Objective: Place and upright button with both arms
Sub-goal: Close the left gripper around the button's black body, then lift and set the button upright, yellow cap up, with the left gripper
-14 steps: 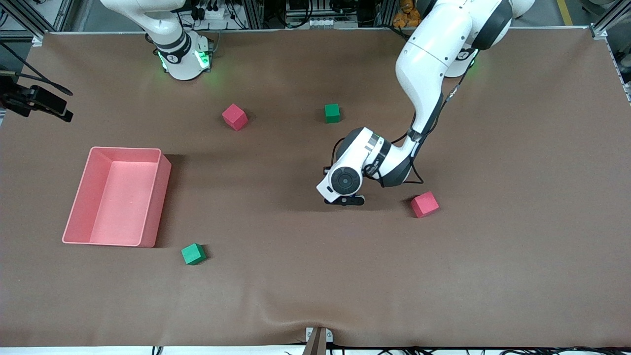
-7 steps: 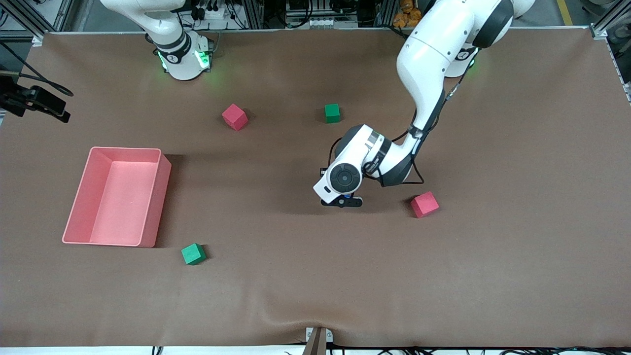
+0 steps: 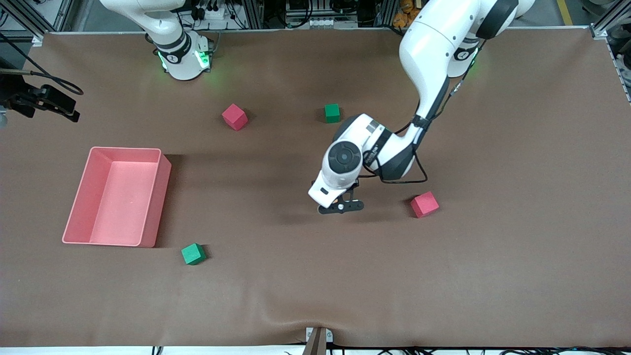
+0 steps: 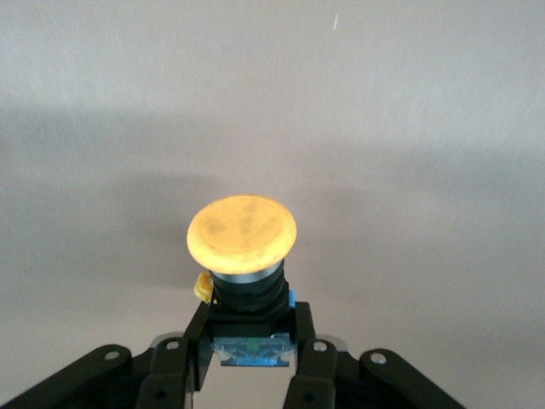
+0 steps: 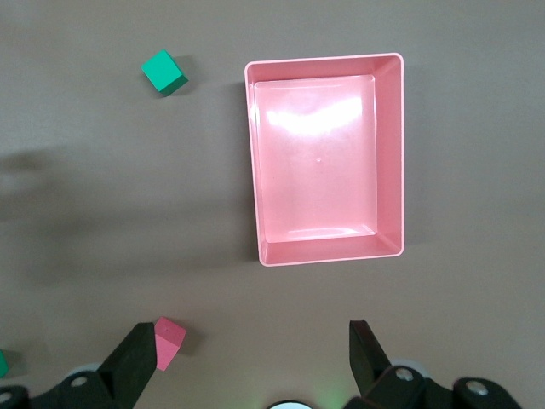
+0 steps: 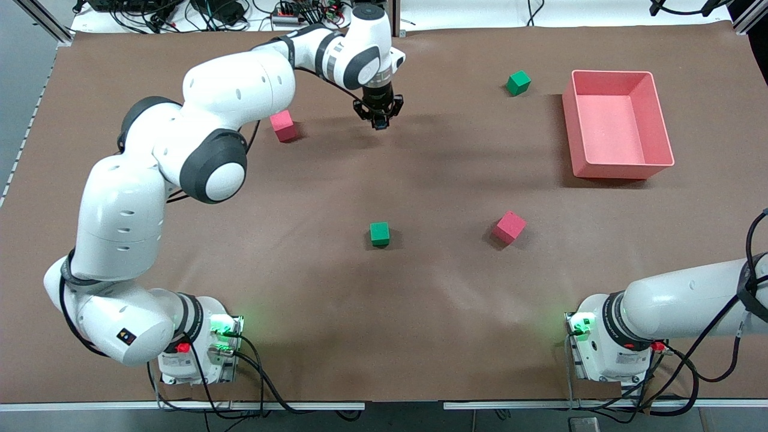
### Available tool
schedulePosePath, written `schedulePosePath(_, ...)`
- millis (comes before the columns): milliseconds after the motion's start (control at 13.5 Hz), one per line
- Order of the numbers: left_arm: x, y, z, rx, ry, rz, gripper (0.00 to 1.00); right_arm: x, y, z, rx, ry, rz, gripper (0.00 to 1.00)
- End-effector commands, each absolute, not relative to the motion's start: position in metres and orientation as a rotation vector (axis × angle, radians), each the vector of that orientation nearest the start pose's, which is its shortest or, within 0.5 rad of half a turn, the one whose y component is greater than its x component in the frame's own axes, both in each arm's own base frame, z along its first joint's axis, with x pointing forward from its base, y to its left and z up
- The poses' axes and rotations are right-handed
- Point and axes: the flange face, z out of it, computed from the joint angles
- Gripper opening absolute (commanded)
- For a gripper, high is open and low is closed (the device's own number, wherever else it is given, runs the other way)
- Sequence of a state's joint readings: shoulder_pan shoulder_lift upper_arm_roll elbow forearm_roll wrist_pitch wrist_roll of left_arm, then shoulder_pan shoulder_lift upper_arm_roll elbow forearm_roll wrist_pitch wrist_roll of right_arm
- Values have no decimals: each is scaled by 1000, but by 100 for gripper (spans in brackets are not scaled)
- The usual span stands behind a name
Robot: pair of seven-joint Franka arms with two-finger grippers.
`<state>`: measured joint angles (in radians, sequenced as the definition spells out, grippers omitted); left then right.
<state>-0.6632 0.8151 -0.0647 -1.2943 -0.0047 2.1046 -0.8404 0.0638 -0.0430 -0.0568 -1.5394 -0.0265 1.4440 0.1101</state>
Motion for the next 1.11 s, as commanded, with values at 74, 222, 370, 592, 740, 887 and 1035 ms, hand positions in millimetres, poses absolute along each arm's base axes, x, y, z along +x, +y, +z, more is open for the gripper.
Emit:
schedulePosePath(74,551,-515,261,-3125,-317,-219,0,528,-8,657,-3151,194,62,100)
schedulePosePath(222,540,-530,263,-3086,-370,-358,0,528,-9,657,-3153,155,62,100)
schedulePosePath(370,525,-546,256,-3031,-400,-495,0,529,-8,657,-3152,114,58,100)
schedulePosePath(592,512,-560,241,-2970,-475,-674,0,529,-8,658,-3151,118,48,100)
schedulePosePath(740,501,-567,225,-2918,-433,-787,0,530,-6,658,-3129,128,49,100)
schedulePosePath(887,491,-574,208,-2870,-384,-900,0,529,-9,657,-3122,141,54,100)
schedulePosePath(1035,479,-581,187,-2826,-360,-1018,0,529,-12,657,-3120,153,54,100)
